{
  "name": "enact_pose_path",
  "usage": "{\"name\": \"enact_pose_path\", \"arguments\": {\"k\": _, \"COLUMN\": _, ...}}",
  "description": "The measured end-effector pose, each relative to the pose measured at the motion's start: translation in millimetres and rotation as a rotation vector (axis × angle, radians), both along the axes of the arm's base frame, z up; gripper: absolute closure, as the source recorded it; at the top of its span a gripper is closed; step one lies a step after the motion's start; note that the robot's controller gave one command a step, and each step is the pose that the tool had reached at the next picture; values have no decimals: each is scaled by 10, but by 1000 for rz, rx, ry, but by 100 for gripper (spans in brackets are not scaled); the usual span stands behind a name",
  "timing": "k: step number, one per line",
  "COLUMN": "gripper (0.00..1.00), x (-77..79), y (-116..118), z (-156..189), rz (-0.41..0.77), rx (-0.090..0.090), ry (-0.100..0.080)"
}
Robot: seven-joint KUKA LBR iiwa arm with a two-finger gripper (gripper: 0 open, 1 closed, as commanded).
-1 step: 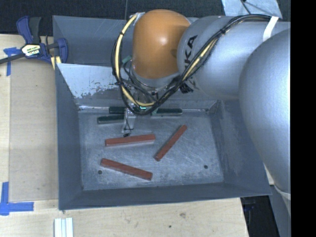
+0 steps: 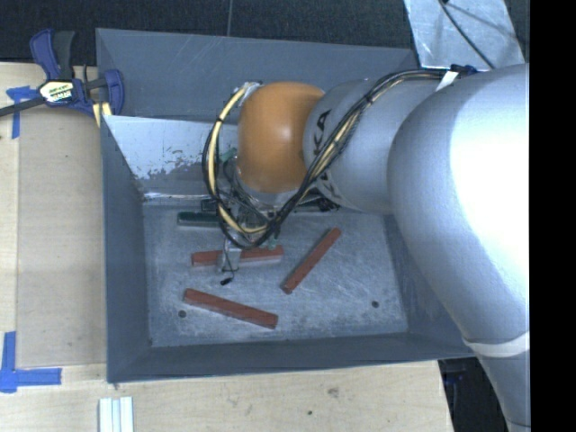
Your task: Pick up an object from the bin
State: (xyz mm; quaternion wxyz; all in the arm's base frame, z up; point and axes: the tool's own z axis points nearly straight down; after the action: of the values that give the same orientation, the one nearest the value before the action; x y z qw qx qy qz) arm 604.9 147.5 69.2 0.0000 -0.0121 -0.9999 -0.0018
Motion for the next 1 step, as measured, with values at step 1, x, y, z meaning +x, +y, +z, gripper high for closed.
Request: {"name": "enact_pose_path", "arguments": {"k": 1, "gripper": 100, "x": 50, "y": 11, "z": 93, "rz": 0, "rx": 3, "ry": -14}}
